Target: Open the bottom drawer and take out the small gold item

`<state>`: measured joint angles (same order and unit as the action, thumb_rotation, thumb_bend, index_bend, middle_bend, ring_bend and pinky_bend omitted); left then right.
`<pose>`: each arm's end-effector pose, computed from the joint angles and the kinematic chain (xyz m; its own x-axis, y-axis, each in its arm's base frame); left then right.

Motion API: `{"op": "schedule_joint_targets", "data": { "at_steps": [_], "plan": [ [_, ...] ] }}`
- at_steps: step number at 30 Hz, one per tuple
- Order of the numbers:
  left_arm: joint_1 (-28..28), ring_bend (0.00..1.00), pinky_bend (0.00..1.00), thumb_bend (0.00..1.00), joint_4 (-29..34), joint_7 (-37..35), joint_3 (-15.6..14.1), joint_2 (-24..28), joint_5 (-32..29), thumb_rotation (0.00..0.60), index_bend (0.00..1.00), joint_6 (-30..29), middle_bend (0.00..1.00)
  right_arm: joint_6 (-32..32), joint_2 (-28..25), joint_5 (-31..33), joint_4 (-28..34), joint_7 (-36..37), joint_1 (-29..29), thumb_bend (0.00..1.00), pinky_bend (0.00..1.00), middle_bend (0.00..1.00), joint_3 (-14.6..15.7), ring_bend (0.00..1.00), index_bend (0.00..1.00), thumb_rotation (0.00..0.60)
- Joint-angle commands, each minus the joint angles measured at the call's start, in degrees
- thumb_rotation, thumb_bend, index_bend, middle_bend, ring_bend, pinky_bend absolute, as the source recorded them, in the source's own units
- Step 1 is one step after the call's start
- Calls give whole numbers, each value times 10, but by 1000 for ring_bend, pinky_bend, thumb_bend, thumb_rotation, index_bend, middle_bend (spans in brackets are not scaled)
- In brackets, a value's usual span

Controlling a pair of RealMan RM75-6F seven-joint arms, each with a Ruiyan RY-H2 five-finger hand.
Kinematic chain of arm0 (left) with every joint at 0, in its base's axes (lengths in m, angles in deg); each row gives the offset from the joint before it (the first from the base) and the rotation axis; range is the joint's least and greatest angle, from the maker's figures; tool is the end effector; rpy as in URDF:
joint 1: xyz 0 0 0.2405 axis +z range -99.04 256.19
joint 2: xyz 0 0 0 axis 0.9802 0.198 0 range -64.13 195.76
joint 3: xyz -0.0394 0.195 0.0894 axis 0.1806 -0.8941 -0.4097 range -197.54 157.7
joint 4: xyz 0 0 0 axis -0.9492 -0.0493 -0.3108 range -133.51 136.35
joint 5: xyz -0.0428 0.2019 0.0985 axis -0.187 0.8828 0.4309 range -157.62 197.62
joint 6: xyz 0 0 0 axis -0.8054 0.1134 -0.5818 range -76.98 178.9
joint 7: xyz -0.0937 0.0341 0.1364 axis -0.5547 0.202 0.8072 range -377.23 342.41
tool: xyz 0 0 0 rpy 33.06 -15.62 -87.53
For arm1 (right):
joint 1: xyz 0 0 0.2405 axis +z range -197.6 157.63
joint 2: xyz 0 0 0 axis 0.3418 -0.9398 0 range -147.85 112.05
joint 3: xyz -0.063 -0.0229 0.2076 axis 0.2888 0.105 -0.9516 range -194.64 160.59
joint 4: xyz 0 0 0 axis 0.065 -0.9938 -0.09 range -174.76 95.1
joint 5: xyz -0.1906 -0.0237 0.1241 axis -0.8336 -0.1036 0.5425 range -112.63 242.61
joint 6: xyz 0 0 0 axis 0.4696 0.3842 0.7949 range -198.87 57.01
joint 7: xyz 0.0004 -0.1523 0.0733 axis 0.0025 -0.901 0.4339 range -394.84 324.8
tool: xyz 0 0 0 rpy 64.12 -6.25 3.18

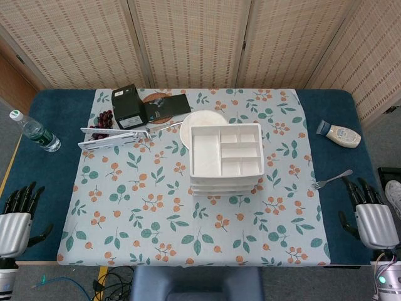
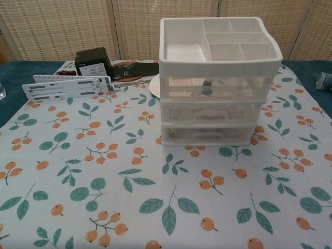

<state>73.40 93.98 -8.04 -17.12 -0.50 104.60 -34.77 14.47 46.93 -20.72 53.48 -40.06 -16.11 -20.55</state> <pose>-0.2806 0.2055 0.1166 0.5023 -0.0054 0.8647 0.8647 0.0085 -0.5022 -0.2817 -0.2021 0.1229 0.4476 0.0054 0.8942 -0.8942 0.0088 0.4476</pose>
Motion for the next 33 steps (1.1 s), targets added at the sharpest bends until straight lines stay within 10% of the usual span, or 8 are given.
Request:
{"op": "schedule_joint_targets", "data": {
  "at_steps": [1,11,20,33],
  "plan": [
    [-1,32,69,248,-1,0,1,-1,0,600,80,0,0,2,0,-1,1,1,0,465,132,170,-1,101,1,600],
    [0,33,69,247,-3,-5,0,-1,5,600,80,-3,0,-1,-4,-11,15,21,1,466,286,252,3,243,47,600],
    [5,32,69,247,-5,-11,-2,2,6,600,81,-9,0,-81,-14,1,68,90,36,466,858,547,9,724,136,600],
    [6,33,69,248,-14,-19,-4,3,3,600,86,-3,0,-311,-6,122,155,319,115,526,1000,805,0,974,143,600]
  ]
}}
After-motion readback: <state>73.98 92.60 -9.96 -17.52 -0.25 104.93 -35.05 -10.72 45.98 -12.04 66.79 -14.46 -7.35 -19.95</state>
